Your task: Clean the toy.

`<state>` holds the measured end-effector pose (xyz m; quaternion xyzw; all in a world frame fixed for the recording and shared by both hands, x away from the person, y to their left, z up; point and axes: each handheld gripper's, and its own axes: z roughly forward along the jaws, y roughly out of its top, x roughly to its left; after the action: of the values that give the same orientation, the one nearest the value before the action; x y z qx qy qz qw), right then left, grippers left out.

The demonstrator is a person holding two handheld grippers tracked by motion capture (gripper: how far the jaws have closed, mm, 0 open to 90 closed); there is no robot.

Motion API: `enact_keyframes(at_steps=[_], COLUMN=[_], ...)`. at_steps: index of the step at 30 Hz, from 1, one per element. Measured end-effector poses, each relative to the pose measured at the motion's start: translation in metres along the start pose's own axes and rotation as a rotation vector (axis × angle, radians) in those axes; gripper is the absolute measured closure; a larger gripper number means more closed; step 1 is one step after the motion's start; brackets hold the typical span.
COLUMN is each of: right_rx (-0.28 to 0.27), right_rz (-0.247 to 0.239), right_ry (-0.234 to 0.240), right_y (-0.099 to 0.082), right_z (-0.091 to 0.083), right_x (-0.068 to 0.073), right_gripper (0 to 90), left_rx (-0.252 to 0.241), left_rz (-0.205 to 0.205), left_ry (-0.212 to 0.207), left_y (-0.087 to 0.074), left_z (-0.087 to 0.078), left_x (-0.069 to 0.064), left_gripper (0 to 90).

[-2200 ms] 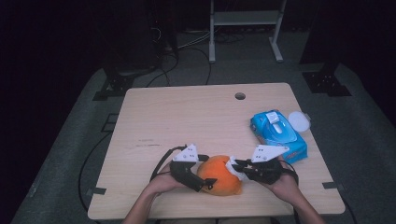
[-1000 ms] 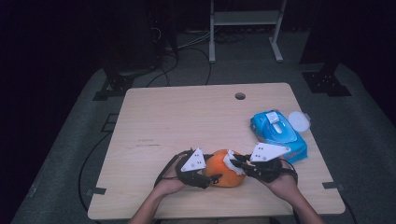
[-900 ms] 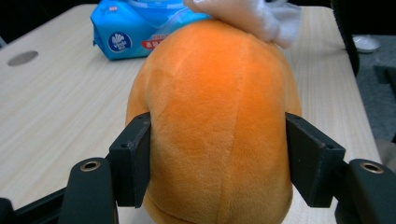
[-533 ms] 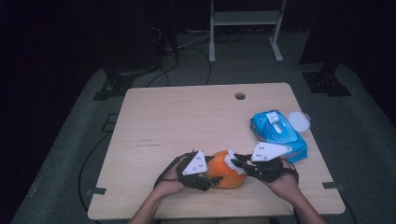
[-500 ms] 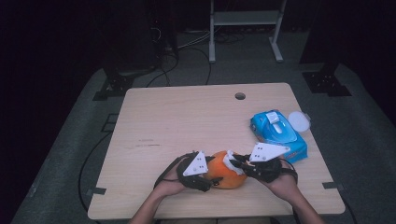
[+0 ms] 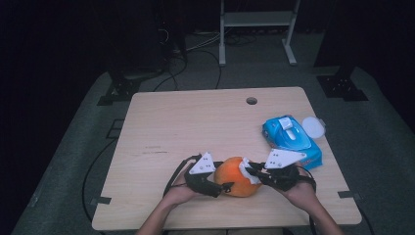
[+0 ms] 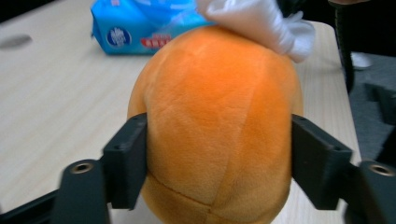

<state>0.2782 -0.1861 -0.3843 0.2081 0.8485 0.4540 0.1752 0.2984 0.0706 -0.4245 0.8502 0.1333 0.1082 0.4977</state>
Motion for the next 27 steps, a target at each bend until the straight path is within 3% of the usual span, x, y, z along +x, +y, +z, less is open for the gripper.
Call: enact_keyframes(at_steps=[2, 4, 5, 7, 9, 14, 17, 20, 22, 24, 27], right_rx=[-0.025, -0.027, -0.017, 0.002, -0.008, -0.013, -0.026, -0.035, -0.019, -0.009, -0.011], right_rz=[0.009, 0.010, -0.003, -0.015, 0.027, 0.036, 0.006, -0.028, -0.063, -0.071, -0.043], right_ry=[0.018, 0.032, 0.024, 0.011, 0.037, 0.010, 0.022, 0.082, 0.085, 0.071, 0.030], right_y=[0.003, 0.005, 0.005, 0.002, -0.003, -0.004, 0.004, 0.013, 0.017, 0.018, 0.015], right_z=[-0.002, -0.003, -0.002, -0.002, -0.003, -0.008, -0.007, 0.002, 0.008, 0.009, 0.003], right_x=[0.001, 0.002, 0.002, 0.000, -0.005, -0.010, 0.001, 0.019, 0.027, 0.029, 0.019], right_gripper=[79.7, 79.8, 79.8, 79.9, 80.0, 80.1, 80.0, 79.9, 79.9, 79.7, 79.6], left_rx=[0.001, 0.010, 0.007, -0.015, -0.027, -0.051, -0.051, -0.038, -0.023, -0.030, -0.026], left_rz=[0.035, 0.036, 0.007, -0.090, -0.121, -0.079, -0.033, 0.047, 0.095, 0.085, 0.065], left_ry=[0.011, 0.000, -0.025, -0.094, -0.092, -0.038, -0.020, -0.009, 0.004, 0.006, 0.001], left_y=[0.006, 0.007, 0.006, 0.003, 0.000, 0.001, 0.006, 0.012, 0.013, 0.012, 0.006], left_z=[0.001, 0.003, 0.004, 0.004, 0.003, 0.004, 0.006, 0.008, 0.010, 0.009, 0.009], left_x=[-0.007, -0.008, -0.006, 0.002, 0.006, 0.001, -0.008, -0.018, -0.024, -0.023, -0.017], left_gripper=[30.3, 25.9, 20.8, 9.5, 9.7, 30.6, 32.4, 32.2, 31.9, 31.6, 31.8])
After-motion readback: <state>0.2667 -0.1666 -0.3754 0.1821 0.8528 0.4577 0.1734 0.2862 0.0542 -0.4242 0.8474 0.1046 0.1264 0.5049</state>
